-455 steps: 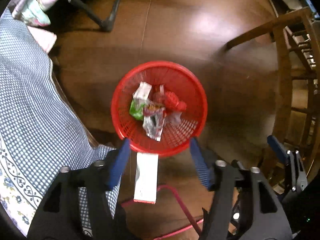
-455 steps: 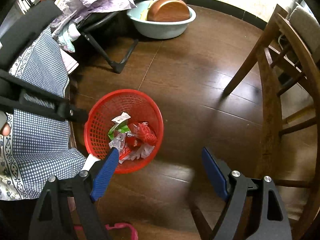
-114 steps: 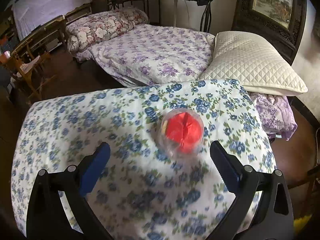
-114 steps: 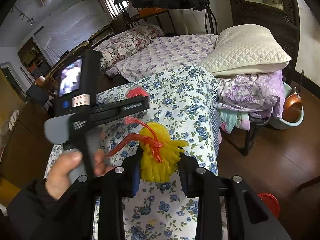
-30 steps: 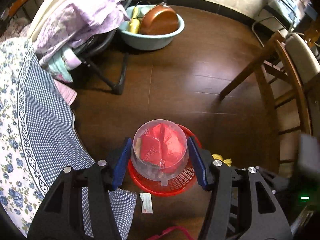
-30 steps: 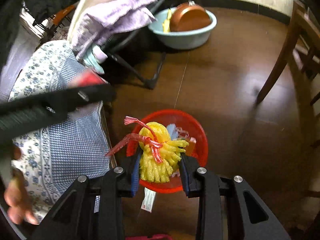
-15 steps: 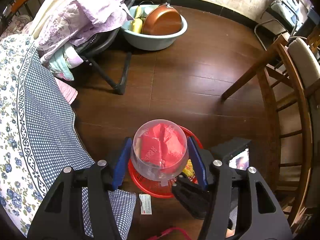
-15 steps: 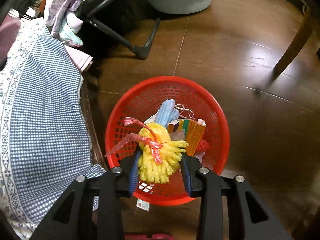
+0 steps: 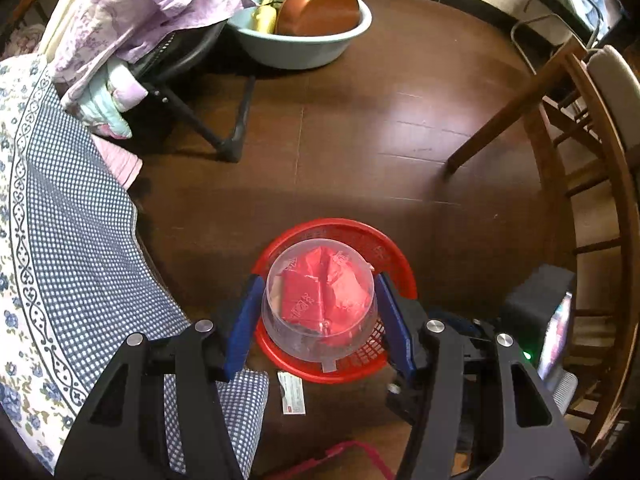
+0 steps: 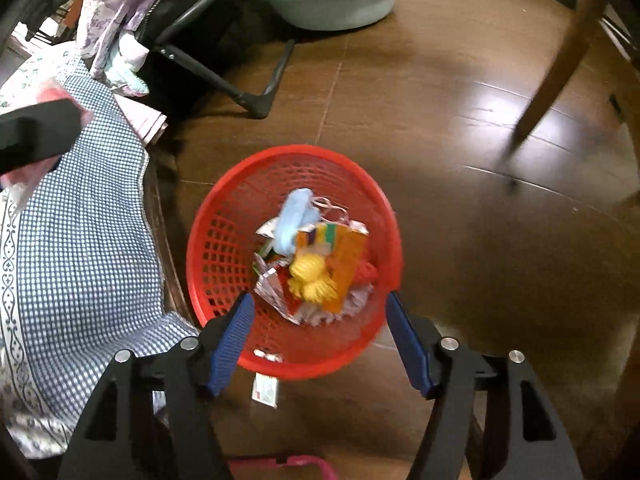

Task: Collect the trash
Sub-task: 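Open the right tool over the basket while the left tool drops the clear cup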

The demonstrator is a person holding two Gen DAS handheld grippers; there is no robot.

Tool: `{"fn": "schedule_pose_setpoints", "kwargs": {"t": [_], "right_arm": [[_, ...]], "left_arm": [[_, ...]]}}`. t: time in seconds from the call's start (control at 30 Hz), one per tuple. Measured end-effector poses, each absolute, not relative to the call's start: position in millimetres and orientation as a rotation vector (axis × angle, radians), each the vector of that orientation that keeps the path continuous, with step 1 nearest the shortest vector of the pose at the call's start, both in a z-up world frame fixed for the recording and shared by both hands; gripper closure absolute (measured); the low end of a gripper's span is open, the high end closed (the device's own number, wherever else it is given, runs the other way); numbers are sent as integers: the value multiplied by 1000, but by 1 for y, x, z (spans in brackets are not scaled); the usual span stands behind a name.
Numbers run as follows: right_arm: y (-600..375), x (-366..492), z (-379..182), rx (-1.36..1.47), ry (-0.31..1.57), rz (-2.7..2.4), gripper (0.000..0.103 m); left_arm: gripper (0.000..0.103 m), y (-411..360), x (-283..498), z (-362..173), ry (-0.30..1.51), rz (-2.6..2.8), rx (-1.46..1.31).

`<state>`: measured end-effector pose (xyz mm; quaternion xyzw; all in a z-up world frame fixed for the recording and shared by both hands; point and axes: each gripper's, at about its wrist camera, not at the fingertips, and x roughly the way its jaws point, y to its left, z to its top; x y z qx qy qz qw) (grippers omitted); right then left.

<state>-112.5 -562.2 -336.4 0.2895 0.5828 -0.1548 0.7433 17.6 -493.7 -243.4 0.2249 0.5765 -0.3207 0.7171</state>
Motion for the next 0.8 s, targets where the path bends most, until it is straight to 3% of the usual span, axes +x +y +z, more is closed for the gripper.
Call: {"fn": "schedule_pose_setpoints", "kwargs": {"t": [0.57,0.8], "right_arm": [[-574,-126,-314,616,1232,-357,36],[-575,-127,-311,613,1223,-359,36]], "left_arm": [[46,-501,9,-259,1328,-745,540],[29,-501,7,-259,1308,-737,543]]}}
